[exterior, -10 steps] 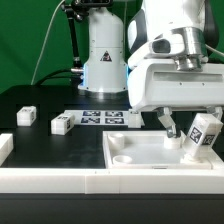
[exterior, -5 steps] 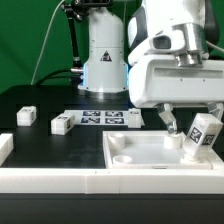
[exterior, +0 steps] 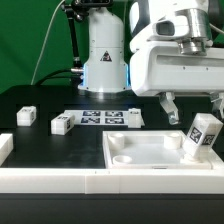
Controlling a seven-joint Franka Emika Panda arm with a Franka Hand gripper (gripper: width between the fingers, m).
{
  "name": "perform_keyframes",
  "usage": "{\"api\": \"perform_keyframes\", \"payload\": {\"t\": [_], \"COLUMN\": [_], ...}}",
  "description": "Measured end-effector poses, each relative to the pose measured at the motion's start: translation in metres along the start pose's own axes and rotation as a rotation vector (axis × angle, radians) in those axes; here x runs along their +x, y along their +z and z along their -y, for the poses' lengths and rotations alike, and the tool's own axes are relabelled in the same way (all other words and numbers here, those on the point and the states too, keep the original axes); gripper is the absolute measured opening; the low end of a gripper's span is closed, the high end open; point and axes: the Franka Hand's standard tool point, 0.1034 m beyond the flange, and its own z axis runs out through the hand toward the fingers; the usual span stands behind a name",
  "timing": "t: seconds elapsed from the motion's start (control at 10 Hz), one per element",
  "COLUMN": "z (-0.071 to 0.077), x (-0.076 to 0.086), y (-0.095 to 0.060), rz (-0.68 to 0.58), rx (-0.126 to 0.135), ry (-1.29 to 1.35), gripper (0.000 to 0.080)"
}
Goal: Assemble one leg
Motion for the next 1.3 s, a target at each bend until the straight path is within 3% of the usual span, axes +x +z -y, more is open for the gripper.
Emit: {"api": "perform_keyframes", "payload": {"t": [0.4, 0.5, 0.6, 0.9, 1.0, 1.1, 1.2, 1.3], "z": [-0.01, -0.008, -0.005, 0.0, 0.0, 0.0, -0.001, -0.001], "x": [0.011, 0.006, 0.009, 0.012, 0.012, 0.012, 0.012, 0.011], "y": [0.005, 0.003, 0.001, 0.003, 0.003, 0.003, 0.003, 0.003], "rz": [0.291, 0.4, 0.483, 0.546, 0.547, 0.547, 0.547, 0.547], "rx": [0.062, 0.087, 0.097, 0.105, 0.105, 0.105, 0.104, 0.104], "ry": [0.002, 0.007, 0.016, 0.017, 0.017, 0.017, 0.018, 0.019], "gripper": [0.0649, 0.0649, 0.0649, 0.0649, 0.0528, 0.0358, 0.0358, 0.0294]}}
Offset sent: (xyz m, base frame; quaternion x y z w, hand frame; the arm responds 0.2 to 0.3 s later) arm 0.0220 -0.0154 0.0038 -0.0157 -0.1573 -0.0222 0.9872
